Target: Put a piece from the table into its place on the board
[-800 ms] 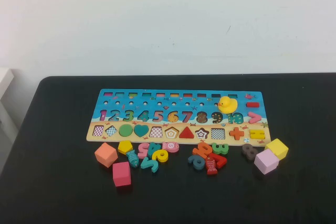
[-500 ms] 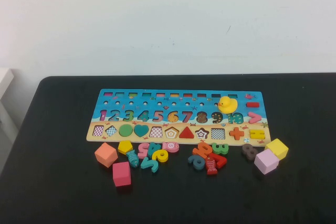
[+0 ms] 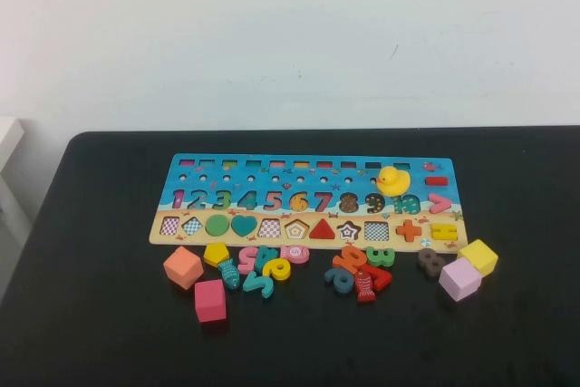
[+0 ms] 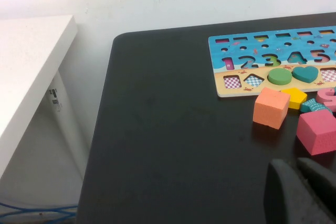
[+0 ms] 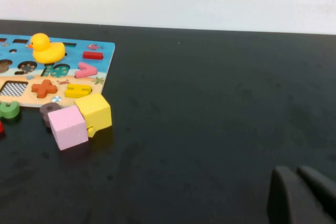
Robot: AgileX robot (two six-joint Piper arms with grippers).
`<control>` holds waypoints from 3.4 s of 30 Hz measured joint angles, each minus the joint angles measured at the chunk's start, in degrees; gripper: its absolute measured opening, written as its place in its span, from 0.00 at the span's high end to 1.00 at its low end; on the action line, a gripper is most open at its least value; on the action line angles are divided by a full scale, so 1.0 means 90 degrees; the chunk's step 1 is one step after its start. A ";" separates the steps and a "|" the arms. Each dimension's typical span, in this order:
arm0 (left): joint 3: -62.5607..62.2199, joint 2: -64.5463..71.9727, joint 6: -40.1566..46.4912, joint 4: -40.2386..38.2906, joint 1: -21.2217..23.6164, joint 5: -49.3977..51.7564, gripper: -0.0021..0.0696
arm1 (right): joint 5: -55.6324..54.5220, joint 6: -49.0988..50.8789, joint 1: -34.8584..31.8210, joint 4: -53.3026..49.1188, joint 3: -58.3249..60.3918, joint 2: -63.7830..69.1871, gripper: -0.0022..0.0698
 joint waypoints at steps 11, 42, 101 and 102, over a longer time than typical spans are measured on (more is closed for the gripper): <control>0.0000 0.0000 -0.0050 -0.0036 0.0000 -0.0017 0.97 | 0.0000 0.0000 0.0000 0.0000 0.0000 0.0000 0.94; -0.2764 0.1654 0.2006 -0.3930 0.0000 0.1068 0.97 | 0.0000 0.0000 0.0000 0.0000 0.0000 0.0000 0.94; -0.9827 1.2568 0.0306 0.0476 -0.2510 0.4054 0.36 | 0.0000 0.0000 0.0000 0.0000 0.0000 0.0000 0.94; -0.9959 1.2666 0.0306 0.0429 -0.2461 0.4079 0.36 | 0.0000 0.0000 0.0000 0.0000 0.0000 0.0000 0.94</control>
